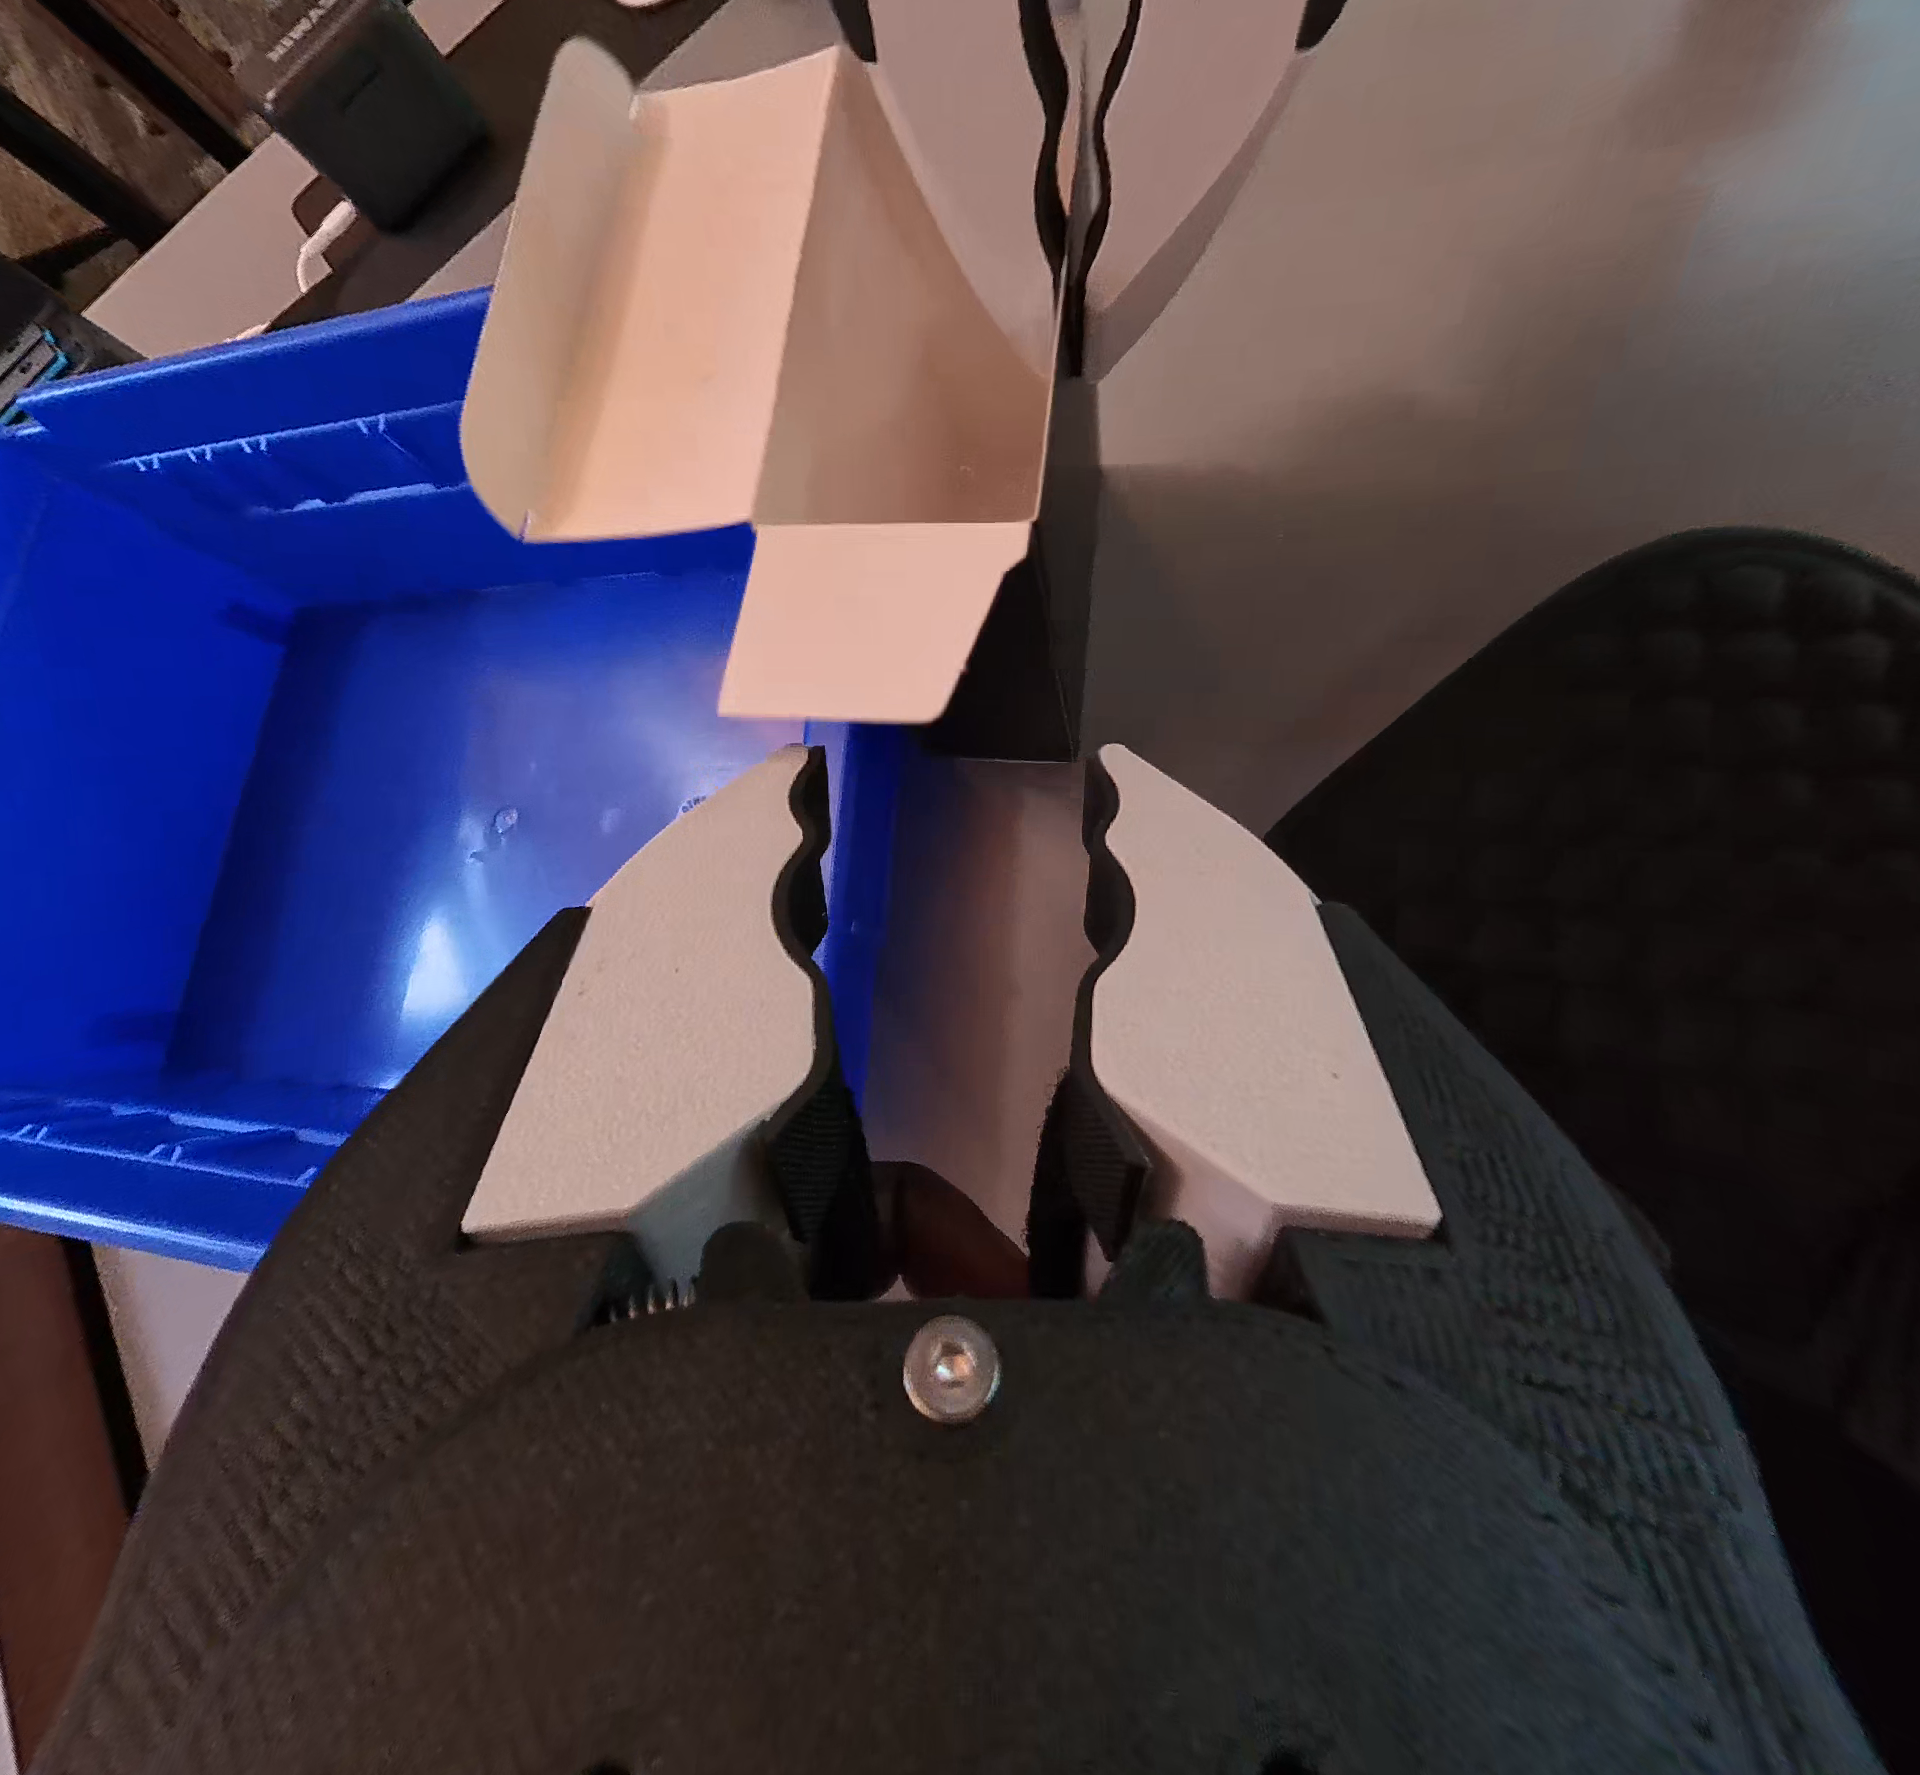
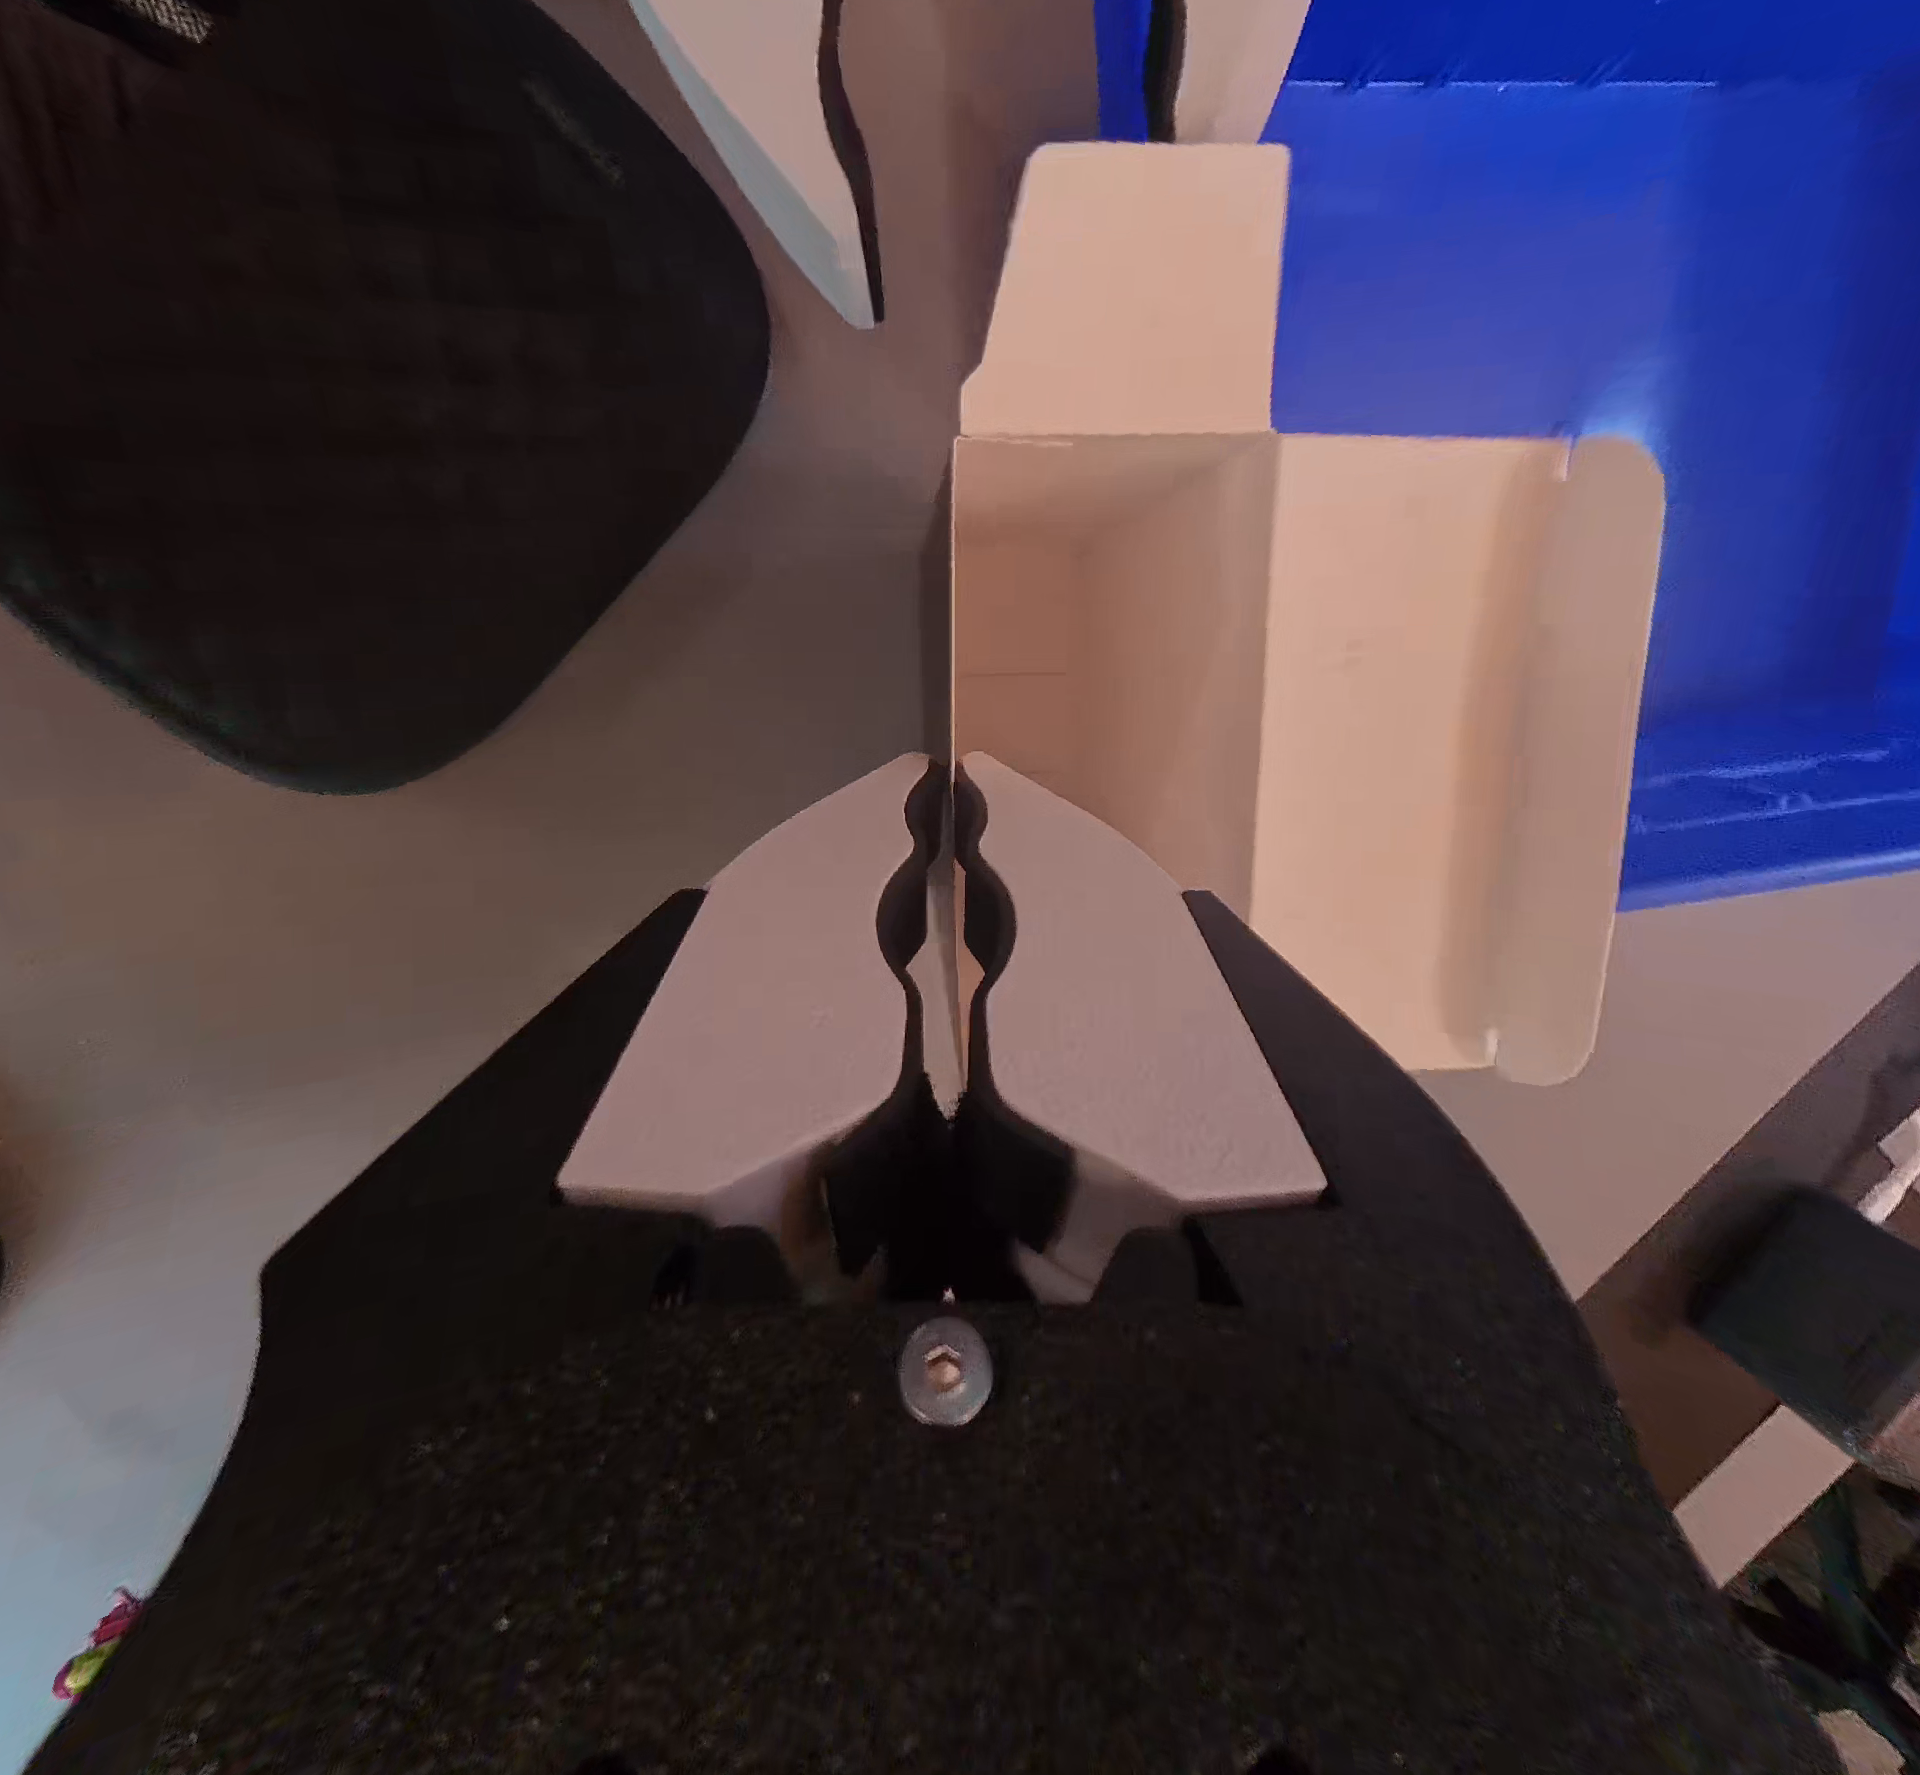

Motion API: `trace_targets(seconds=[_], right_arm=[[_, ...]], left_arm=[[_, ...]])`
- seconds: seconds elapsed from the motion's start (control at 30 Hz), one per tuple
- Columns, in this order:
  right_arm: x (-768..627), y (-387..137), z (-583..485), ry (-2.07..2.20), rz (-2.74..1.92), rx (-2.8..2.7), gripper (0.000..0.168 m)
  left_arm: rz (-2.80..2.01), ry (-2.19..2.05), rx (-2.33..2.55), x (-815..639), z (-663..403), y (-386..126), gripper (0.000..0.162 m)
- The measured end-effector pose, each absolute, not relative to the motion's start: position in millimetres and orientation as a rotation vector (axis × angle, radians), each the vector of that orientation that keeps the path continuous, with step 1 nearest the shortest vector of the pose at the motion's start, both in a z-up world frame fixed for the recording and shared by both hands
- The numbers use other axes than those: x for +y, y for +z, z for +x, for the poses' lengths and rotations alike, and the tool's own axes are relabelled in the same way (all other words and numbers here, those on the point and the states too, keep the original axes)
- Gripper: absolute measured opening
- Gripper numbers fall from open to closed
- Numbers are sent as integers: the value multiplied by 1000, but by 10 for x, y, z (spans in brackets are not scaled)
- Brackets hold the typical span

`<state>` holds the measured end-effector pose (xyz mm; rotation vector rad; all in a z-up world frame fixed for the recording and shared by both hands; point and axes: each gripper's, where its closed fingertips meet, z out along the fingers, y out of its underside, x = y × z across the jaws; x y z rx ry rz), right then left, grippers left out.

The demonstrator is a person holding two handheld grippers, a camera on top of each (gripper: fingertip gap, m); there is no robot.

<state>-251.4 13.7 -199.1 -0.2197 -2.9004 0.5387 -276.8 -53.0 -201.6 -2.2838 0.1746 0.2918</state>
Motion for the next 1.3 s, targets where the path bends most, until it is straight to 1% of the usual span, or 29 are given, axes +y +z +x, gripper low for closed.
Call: trace_targets(seconds=[0.13,0.2,0.27,0.43,0.53,0.63,0.7,0.73,0.77,0.8,0.87,0.9,0.97,1.03,1.1,1.17,1.23,1.27,1.3], right_arm=[[94,-1993,-2562,536,-209,-2902,2],[124,-1999,-2603,509,-221,-2883,5],[154,-2023,-2618,476,-234,-2878,14],[142,-2026,-2601,498,-246,-2856,23],[112,-1905,-2558,585,-282,-2813,32],[113,-1620,-2458,738,-348,-2681,48],[169,-1332,-2310,893,-449,-2534,59],[247,-1194,-2197,951,-505,-2453,64],[366,-1068,-2067,989,-565,-2367,68],[520,-956,-1918,1010,-625,-2274,72],[924,-792,-1594,1003,-763,-2069,79],[1152,-773,-1409,972,-839,-1984,83],[1564,-895,-1006,903,-999,-1893,92],[1824,-1159,-638,891,-1167,-1863,100],[2001,-1448,-378,881,-1283,-1821,106],[2115,-1754,-190,857,-1370,-1807,110],[2192,-2055,-31,816,-1432,-1840,111],[2211,-2186,33,810,-1438,-1870,109],[2228,-2300,79,820,-1436,-1894,101]], left_arm=[[-2299,288,195,-550,-2762,-2039,47],[-2296,282,204,-550,-2753,-2036,47],[-2295,274,214,-555,-2742,-2040,48],[-2294,281,214,-583,-2736,-2011,47],[-2298,295,184,-637,-2749,-1961,47],[-2323,317,110,-751,-2790,-1895,52],[-2310,348,63,-823,-2814,-1794,62],[-2279,350,67,-833,-2787,-1716,74],[-2230,334,88,-814,-2716,-1618,91],[-2159,308,121,-765,-2610,-1495,104],[-1981,230,216,-614,-2295,-1212,118],[-1894,177,276,-528,-2092,-1084,121],[-1751,56,379,-349,-1672,-905,122],[-1656,-72,463,-142,-1273,-854,122],[-1610,-162,516,117,-968,-930,122],[-1606,-179,558,434,-784,-1115,121],[-1625,-219,591,741,-639,-1361,115],[-1647,-258,605,872,-574,-1501,112],[-1678,-289,619,991,-526,-1651,110]])
